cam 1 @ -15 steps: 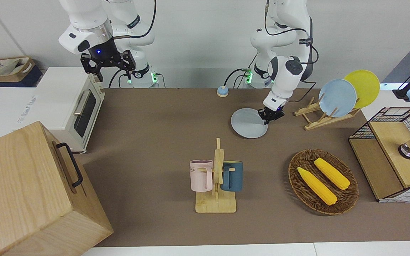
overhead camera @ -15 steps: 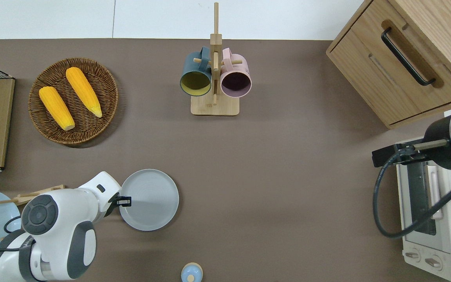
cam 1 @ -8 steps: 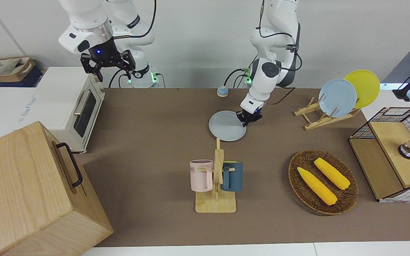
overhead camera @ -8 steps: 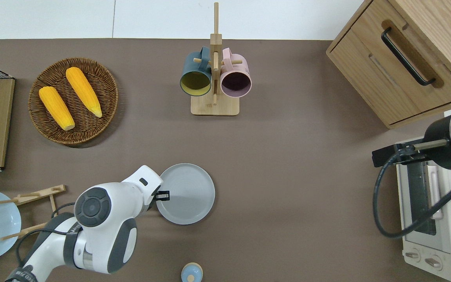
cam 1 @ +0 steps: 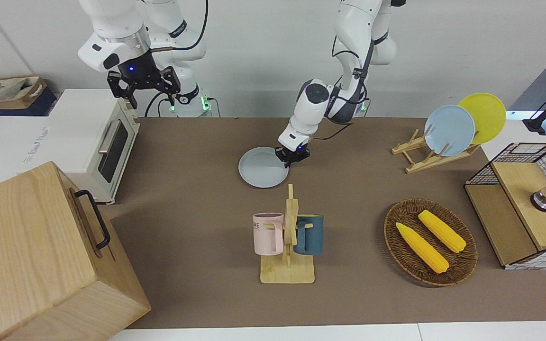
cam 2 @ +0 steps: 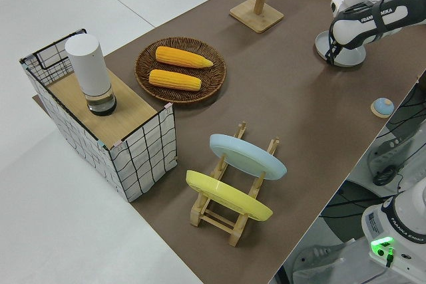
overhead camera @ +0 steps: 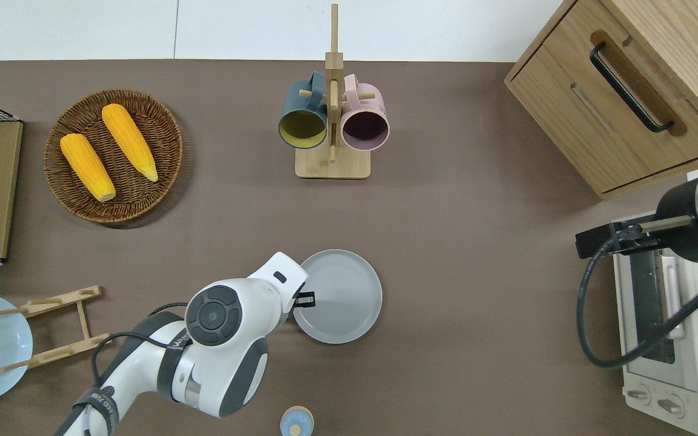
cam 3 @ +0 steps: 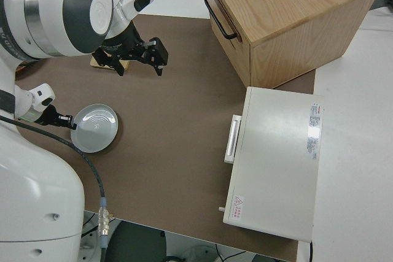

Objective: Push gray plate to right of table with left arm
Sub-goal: 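Push the gray plate with the left gripper away from the basket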

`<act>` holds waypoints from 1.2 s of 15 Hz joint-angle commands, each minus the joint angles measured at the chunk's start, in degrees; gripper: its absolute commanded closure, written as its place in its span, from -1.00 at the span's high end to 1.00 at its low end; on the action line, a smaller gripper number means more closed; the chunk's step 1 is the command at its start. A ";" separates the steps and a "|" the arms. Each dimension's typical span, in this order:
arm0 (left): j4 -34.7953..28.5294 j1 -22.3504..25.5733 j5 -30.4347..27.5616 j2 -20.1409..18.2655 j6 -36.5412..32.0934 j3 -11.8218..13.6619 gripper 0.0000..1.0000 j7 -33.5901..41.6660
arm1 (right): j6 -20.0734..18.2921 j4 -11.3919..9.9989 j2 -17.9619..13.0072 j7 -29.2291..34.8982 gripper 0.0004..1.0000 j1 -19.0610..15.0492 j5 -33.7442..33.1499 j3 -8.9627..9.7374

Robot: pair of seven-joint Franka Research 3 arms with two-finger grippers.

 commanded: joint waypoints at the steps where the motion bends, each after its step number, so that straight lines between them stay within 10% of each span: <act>1: 6.57 -4.03 2.34 7.34 0.34 0.63 -1.00 -5.20 | -0.69 0.05 -0.43 -0.15 0.97 -0.64 0.46 0.32; 12: 16.78 -10.10 10.26 16.15 0.16 0.71 -1.00 -14.53 | -0.69 -0.03 -0.43 -0.06 0.97 -0.64 0.46 0.32; 13: 16.78 -9.93 10.26 16.14 0.16 0.71 -0.78 -14.18 | -0.69 0.05 -0.43 -0.15 0.97 -0.64 0.46 0.32; 14: 16.78 -9.58 10.87 15.97 -0.01 0.71 0.24 -13.39 | -0.69 -0.03 -0.43 -0.15 0.97 -0.64 0.46 0.32; 15: 16.78 -9.40 10.96 15.71 -0.01 0.80 0.71 -12.51 | -0.69 -0.03 -0.43 -0.06 0.97 -0.64 0.46 0.23; 18: 16.52 -9.22 10.87 14.92 -0.28 1.06 0.97 -11.98 | -0.69 -0.03 -0.43 -0.06 0.97 -0.64 0.46 0.23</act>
